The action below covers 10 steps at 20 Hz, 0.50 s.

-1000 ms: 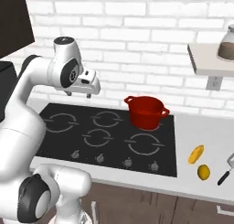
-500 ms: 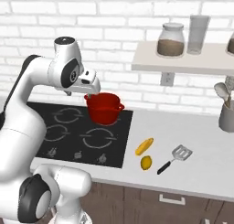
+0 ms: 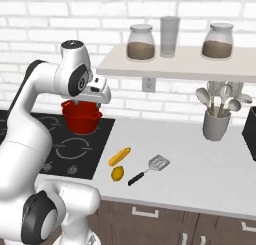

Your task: Put the lemon and corn in the pot. Retrieve the spatula and lightly stir the vegetables in the pot.

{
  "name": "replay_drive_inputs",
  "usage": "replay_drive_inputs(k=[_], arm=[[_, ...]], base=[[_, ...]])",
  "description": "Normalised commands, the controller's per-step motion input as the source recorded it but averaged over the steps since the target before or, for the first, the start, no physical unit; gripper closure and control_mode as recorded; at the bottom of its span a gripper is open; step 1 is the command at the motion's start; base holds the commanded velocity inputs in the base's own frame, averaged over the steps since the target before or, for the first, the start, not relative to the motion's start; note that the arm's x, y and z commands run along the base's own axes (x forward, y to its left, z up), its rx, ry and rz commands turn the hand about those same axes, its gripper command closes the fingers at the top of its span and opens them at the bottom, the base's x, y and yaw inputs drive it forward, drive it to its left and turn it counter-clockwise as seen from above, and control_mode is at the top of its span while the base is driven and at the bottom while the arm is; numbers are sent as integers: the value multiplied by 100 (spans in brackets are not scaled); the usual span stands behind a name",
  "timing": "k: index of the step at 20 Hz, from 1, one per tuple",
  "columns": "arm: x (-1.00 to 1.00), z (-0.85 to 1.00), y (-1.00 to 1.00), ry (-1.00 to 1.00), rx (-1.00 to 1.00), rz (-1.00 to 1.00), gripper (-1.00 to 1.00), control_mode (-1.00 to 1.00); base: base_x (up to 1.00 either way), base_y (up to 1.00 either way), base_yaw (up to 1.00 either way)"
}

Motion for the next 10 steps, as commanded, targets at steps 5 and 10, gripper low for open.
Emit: replay_drive_inputs(k=[5, 10], arm=[[0, 0, 0, 0, 0, 0, -100, 100], [21, 0, -5, 1, 0, 8, -100, -100]], base=[[66, -22, 8], [26, -3, 6]])
